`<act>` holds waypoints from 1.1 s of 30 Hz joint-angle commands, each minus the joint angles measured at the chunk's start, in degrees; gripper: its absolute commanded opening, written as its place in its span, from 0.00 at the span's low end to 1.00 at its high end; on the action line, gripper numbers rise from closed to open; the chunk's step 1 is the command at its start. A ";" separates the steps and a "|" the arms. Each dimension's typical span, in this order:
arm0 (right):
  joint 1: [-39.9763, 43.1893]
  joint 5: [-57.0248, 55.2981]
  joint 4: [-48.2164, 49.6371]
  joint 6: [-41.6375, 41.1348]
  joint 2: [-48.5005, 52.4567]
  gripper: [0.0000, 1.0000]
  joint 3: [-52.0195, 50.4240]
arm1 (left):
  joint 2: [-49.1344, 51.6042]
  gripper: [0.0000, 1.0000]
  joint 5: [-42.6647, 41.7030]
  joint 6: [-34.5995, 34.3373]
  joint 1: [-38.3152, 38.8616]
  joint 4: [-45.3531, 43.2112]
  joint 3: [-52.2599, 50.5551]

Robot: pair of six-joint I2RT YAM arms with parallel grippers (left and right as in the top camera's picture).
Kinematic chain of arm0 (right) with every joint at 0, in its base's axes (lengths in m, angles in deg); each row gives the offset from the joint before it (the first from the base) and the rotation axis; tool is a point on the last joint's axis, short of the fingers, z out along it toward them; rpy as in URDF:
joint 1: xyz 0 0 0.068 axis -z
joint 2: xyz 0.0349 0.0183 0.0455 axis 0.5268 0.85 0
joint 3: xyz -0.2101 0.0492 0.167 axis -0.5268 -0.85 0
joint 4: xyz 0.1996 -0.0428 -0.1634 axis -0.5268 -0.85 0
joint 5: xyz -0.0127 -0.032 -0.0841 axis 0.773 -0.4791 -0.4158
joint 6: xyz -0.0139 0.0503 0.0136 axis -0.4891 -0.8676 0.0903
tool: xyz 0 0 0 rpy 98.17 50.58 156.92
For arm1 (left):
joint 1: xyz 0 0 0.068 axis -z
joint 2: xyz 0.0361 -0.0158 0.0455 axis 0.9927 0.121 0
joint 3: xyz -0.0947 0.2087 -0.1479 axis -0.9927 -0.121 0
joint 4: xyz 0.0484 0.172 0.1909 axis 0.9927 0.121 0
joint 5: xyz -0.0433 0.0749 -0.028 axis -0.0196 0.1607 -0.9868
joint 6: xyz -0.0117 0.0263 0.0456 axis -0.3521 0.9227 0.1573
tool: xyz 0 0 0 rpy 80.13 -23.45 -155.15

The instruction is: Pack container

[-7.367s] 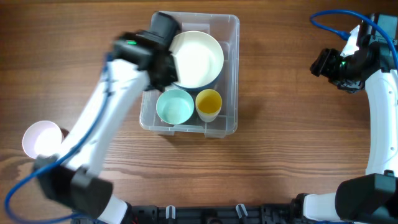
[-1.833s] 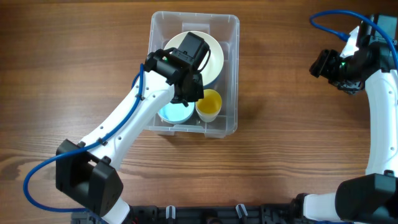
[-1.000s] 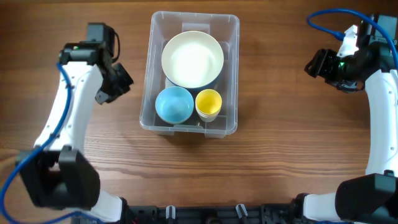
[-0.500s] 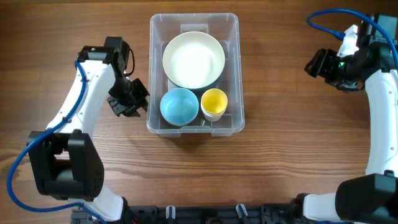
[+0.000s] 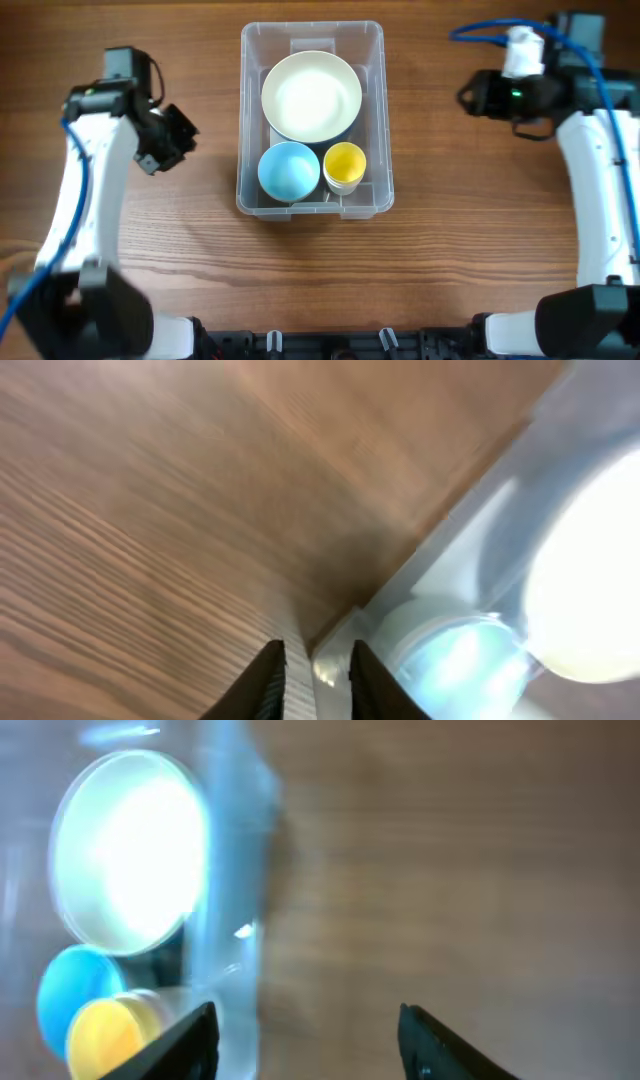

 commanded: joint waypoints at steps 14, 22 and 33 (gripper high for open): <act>-22.84 -4.76 43.01 5.07 10.40 1.00 3.15 | -14.99 0.66 4.74 5.18 0.07 -2.01 0.87; -23.58 -6.43 23.54 7.23 28.96 1.00 35.19 | -14.71 0.66 4.74 5.16 0.07 -2.03 0.87; -23.58 -4.59 21.16 5.03 38.34 0.99 37.94 | -14.34 0.66 4.50 5.16 0.07 -1.92 0.87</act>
